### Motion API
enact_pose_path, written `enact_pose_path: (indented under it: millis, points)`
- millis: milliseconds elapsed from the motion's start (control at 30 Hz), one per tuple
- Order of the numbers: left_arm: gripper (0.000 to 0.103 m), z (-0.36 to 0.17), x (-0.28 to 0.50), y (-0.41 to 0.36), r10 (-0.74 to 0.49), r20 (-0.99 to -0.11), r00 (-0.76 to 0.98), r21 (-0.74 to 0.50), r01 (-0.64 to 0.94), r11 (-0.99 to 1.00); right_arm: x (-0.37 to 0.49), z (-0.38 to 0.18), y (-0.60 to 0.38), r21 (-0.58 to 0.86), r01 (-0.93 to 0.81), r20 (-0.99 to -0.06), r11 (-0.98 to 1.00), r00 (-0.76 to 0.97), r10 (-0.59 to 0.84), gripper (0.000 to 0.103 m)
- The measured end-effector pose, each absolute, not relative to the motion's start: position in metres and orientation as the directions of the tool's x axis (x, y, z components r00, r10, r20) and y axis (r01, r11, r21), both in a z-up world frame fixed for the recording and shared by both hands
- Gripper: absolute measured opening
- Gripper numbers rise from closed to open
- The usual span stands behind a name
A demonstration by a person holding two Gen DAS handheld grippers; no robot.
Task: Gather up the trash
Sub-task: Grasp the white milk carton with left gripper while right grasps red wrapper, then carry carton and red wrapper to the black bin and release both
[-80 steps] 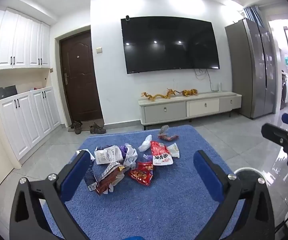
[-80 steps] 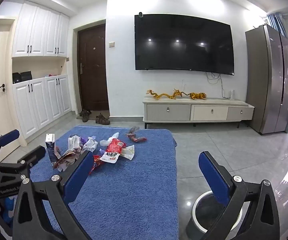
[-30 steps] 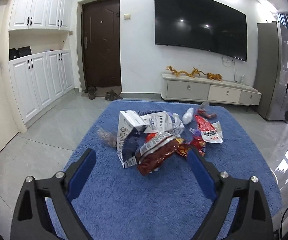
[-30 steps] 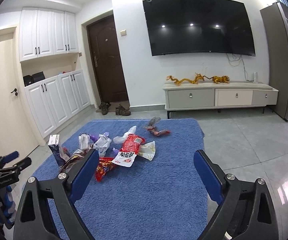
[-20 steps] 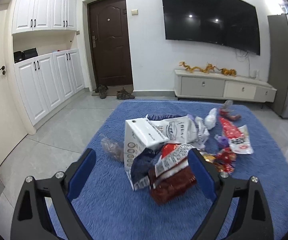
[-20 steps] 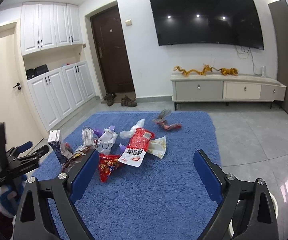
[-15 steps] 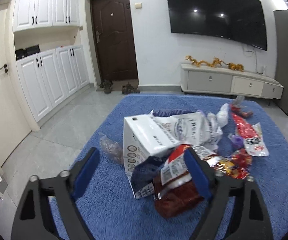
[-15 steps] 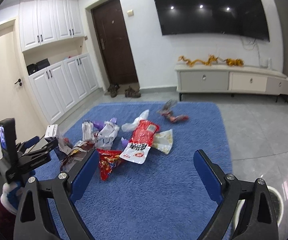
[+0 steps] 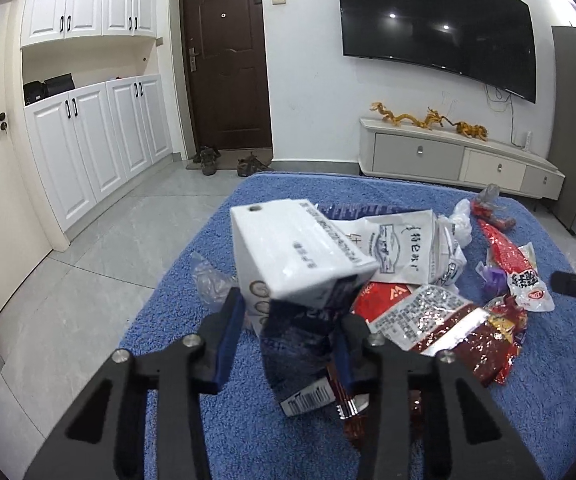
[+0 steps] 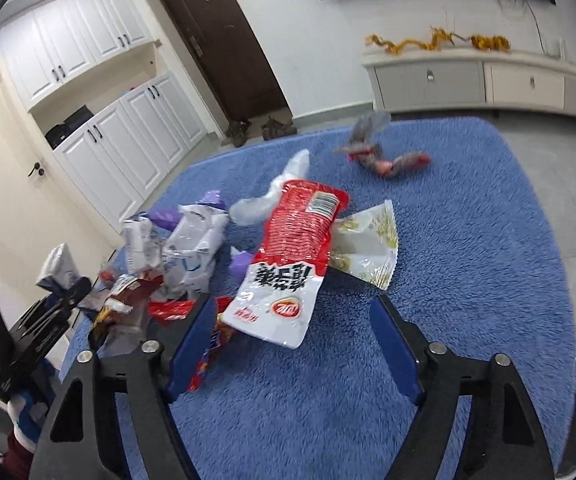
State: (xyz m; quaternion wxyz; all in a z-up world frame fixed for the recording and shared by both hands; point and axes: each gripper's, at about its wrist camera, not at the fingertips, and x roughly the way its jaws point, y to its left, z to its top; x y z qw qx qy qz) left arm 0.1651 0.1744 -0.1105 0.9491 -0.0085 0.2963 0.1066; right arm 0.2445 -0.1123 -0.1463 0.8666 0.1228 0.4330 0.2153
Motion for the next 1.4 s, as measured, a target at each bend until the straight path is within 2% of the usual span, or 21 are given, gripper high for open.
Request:
enact_pose_path:
  millis: [67,167,267,333,433,867,1033,1167,1400]
  points:
    - [0.035,-0.11,0.164,0.176,0.201,-0.56,0.804,0.052,-0.209,0.977,0.254,-0.153,-0.112,0.419,-0.258,-0.701,0.871,0.517,0.49,0.069]
    - [0.035,-0.107,0.161,0.176,0.203,-0.548,0.812,0.058,-0.205,0.977,0.267,-0.163,-0.111,0.464,-0.245,-0.702,0.851,0.484,0.522,0.055]
    - [0.035,-0.098,0.159,0.171,0.21,-0.527,0.823,0.057,-0.212,0.975,0.275,-0.174,-0.108,0.497,-0.23,-0.706,0.836,0.453,0.544,0.037]
    - [0.035,-0.092,0.158,0.168,0.209,-0.515,0.831,0.05,-0.214,0.975,0.279,-0.179,-0.106,0.519,-0.223,-0.704,0.825,0.435,0.561,0.016]
    - [0.035,-0.082,0.152,0.169,0.203,-0.5,0.842,0.037,-0.213,0.976,0.276,-0.181,-0.108,0.548,-0.222,-0.686,0.807,0.433,0.585,0.005]
    - [0.035,-0.036,0.111,0.173,0.203,-0.43,0.88,0.012,-0.22,0.975,0.221,-0.119,-0.121,0.473,-0.322,-0.638,0.82,0.516,0.571,0.002]
    - [0.035,-0.018,0.095,0.153,0.155,-0.404,0.902,0.017,-0.163,0.987,0.193,-0.094,-0.141,0.452,-0.321,-0.619,0.833,0.56,0.551,0.002]
    - [0.035,-0.011,0.093,0.119,0.058,-0.411,0.91,0.002,-0.063,0.998,0.169,-0.075,-0.171,0.419,-0.292,-0.609,0.859,0.612,0.505,0.002]
    - [0.035,-0.001,0.105,0.016,-0.213,-0.443,0.871,-0.034,0.221,0.975,0.114,-0.039,-0.253,0.34,-0.166,-0.594,0.926,0.726,0.348,0.002]
